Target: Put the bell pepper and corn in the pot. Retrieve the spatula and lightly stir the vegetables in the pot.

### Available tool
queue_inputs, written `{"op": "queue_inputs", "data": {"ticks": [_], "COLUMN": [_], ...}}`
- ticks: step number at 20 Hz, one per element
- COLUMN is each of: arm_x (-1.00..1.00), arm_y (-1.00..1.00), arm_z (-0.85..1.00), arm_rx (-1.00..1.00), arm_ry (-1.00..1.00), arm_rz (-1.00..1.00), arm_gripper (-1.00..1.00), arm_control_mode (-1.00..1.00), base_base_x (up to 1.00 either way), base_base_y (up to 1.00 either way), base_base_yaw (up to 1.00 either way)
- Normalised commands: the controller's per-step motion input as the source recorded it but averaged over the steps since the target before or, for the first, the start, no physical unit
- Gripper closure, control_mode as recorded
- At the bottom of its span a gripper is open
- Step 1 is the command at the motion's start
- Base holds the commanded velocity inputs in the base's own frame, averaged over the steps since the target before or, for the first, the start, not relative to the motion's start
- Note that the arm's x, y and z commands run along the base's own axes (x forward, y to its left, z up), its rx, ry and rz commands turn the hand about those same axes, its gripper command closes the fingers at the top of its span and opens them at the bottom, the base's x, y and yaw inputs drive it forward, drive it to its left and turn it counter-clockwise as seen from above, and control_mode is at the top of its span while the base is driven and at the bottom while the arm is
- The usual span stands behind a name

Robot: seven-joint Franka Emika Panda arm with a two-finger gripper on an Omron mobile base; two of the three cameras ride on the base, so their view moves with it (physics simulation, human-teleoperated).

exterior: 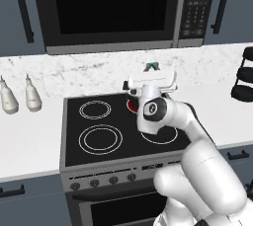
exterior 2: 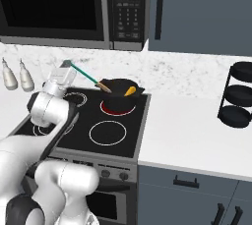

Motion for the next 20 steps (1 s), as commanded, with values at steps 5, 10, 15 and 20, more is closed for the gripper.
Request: {"op": "queue_inputs", "data": {"ticks": [5,10,15,20], "arm_x": [0.38,0.23,0.30,0.14], "arm_y": [0.01,0.26,0.05,-0.08], "arm_z": [-0.16,-0.31,-0.49,-0.46], "arm_rx": [-0.33,-0.27,-0.17,-0.25], "arm_ry": [0.36,0.24,0.22,0.07], "arm_rz": [0.29,0.41,0.44,0.35], "arm_gripper": [1.00,1.00,1.00,1.00], "arm_control_mode": [-1.00,-1.00,-1.00,-1.00], "base_base_x": [0.00,0.00,0.00,0.00], "base_base_y": [0.00,0.00,0.00,0.00], "base_base_yaw": [0.00,0.00,0.00,0.00]}}
